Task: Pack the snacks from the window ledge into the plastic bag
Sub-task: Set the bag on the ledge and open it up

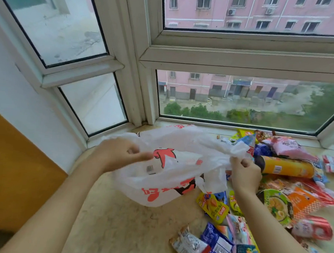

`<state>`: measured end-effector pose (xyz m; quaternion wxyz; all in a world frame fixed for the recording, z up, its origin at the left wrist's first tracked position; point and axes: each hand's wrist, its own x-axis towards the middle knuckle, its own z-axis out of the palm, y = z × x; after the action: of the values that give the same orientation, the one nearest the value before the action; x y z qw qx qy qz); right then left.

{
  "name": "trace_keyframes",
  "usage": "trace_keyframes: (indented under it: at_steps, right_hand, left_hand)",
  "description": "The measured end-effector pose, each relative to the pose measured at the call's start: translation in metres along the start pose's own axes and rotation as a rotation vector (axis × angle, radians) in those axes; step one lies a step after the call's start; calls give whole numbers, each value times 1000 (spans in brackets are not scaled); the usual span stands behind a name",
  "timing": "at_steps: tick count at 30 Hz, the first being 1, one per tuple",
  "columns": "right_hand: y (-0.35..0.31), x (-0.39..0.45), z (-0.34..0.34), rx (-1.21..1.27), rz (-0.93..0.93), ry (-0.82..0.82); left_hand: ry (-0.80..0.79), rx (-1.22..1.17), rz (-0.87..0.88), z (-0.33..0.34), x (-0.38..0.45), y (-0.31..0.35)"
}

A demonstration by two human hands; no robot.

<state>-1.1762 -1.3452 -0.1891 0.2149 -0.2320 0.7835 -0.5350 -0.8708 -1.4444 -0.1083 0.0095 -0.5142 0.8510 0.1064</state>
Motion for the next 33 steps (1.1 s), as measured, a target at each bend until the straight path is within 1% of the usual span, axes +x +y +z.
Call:
trace_keyframes:
  at_steps: [1, 2, 3, 4, 5, 7, 8, 10, 11, 12, 13, 14, 15, 16, 17, 18, 19, 20, 21, 22, 23, 24, 26, 28, 29, 31, 33]
  right_hand:
    - [3, 0, 0, -68, -60, -9]
    - [4, -1, -1, -123, -113, -16]
    - [9, 0, -1, -167, -149, -39]
    - [12, 0, -3, -164, -164, -77]
    - [18, 0, -5, -112, -168, -149]
    - [33, 0, -17, -26, -111, -390]
    - [40, -3, -24, -58, -54, -548]
    - [51, -14, -40, -141, 104, -863]
    - [56, -19, -48, -158, 175, -959]
    - [58, -23, -55, -180, 230, -1018]
    - [59, -25, -62, -196, 270, -1042]
    - [59, -26, -66, -195, 313, -1024]
    - [61, -23, -69, -171, 305, -954]
    - [64, -16, -73, -148, 229, -850]
    - [61, -12, -76, -156, 95, -686]
    - [52, -8, -72, -200, -82, -487]
    - [36, -6, -67, -253, -293, -328]
    - [19, -4, -60, -346, -545, -232]
    - [2, -3, -48, -473, -808, -193]
    - [-14, -6, -32, -605, -1002, -164]
    - [-21, -8, -14, -720, -1117, -161]
    - [-21, -7, 4, -827, -1146, -179]
    - [-5, -1, 28, -1069, -1059, -242]
    - [14, 9, 40, -1251, -1016, -282]
    - [22, 13, 43, -1294, -1013, -266]
    - [37, 19, 50, -1261, -1046, -235]
    - [52, 21, 57, -1207, -1084, -271]
  left_hand:
    - [197, -54, 70, 4, 2, 11]
    - [361, -55, 165, 10, 7, 19]
    - [446, 31, 243, 19, 14, 26]
    - [428, 158, 279, 30, 23, 27]
    - [347, 258, 256, 40, 31, 25]
    - [203, 340, 124, 52, 50, 22]
    - [193, 330, 96, 55, 59, 23]
    - [215, 317, 124, 58, 76, 34]
    - [213, 319, 162, 61, 84, 41]
    - [200, 334, 200, 64, 90, 50]
    - [191, 352, 230, 69, 95, 56]
    - [189, 357, 240, 75, 99, 62]
    - [191, 355, 234, 81, 102, 66]
    - [196, 349, 221, 86, 104, 69]
    - [198, 351, 214, 91, 106, 73]
    - [196, 359, 210, 93, 107, 76]
    - [194, 363, 214, 95, 108, 81]
    - [193, 365, 218, 96, 108, 84]
    - [196, 363, 223, 97, 108, 88]
    - [199, 352, 226, 97, 108, 90]
    - [209, 329, 233, 99, 107, 91]
    - [215, 290, 240, 101, 106, 90]
    - [218, 186, 281, 106, 100, 84]
    - [227, 111, 368, 112, 92, 72]
    - [243, 69, 414, 115, 87, 65]
    - [313, -5, 494, 127, 78, 51]
    - [420, 21, 542, 139, 71, 38]
